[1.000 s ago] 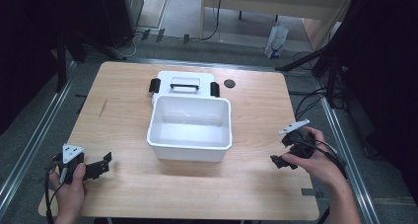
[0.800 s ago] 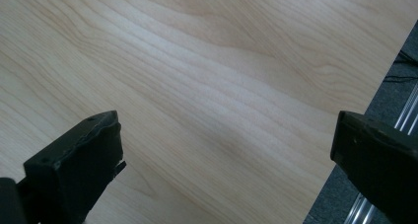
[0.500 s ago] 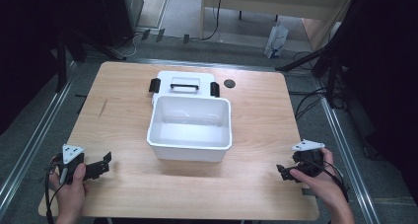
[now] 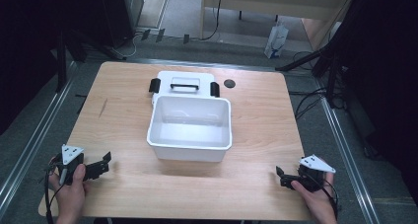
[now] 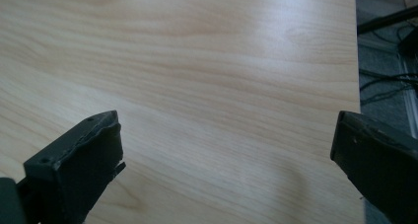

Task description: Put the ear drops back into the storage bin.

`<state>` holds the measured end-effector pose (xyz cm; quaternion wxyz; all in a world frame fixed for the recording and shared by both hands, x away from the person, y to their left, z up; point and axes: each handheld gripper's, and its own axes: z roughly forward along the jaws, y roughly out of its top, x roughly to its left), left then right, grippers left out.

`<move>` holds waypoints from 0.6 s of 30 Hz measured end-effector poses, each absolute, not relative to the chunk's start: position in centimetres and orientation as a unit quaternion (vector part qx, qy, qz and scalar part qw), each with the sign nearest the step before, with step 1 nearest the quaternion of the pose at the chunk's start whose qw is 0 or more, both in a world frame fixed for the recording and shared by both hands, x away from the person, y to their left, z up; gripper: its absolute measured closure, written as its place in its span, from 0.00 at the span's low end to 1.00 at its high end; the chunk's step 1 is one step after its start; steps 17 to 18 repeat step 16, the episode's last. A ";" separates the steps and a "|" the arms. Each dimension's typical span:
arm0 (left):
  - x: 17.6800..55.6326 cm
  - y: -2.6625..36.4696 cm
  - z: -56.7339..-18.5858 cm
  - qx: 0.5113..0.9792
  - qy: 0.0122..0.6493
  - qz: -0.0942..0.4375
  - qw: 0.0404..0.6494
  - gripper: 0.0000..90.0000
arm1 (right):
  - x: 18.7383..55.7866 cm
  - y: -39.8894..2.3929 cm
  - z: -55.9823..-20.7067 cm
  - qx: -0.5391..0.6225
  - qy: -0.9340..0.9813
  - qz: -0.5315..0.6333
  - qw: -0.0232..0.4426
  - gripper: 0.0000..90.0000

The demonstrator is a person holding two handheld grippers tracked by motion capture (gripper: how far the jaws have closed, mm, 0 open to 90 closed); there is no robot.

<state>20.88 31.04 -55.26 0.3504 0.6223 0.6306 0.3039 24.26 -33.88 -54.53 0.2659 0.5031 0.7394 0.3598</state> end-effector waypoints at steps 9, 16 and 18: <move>21.0 30.8 -55.3 0.630 0.627 0.309 0.340 0.01 | 23.3 -33.9 -54.7 0.535 0.694 0.401 0.269 0.00; 21.1 30.8 -55.3 0.630 0.628 0.305 0.340 0.01 | 23.6 -33.6 -54.8 0.539 0.705 0.377 0.264 0.00; 21.1 30.8 -55.3 0.630 0.628 0.305 0.340 0.01 | 23.6 -33.6 -54.8 0.539 0.705 0.377 0.264 0.00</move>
